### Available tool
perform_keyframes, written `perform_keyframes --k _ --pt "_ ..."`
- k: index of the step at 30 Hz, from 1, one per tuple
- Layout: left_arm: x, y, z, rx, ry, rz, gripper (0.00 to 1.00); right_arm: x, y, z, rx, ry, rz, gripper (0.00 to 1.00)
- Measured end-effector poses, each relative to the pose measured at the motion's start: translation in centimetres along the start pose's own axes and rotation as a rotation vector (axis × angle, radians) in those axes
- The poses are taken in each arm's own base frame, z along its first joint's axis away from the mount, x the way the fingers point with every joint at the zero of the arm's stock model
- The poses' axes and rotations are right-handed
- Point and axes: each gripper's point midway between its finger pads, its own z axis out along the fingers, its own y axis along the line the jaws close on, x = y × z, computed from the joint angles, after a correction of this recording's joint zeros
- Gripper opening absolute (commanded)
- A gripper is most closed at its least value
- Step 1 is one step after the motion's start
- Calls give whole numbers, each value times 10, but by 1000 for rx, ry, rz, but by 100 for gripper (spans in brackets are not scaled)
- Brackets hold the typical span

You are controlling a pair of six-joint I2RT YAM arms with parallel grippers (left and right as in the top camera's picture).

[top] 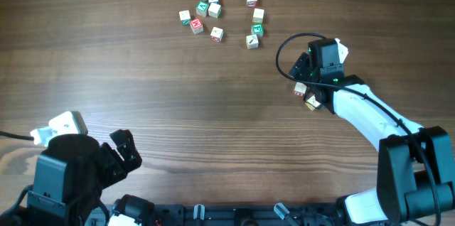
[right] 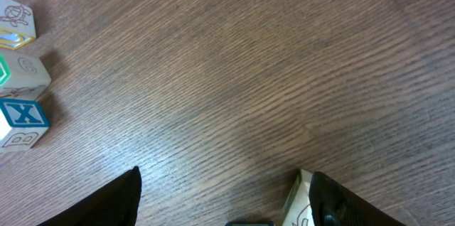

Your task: Form a circle

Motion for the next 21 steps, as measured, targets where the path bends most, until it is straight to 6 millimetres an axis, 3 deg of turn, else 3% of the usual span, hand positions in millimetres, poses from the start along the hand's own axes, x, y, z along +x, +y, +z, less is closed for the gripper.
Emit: perform_keyframes --k 21 --pt "0 0 0 0 0 0 100 1 -9 8 49 -11 -4 78"
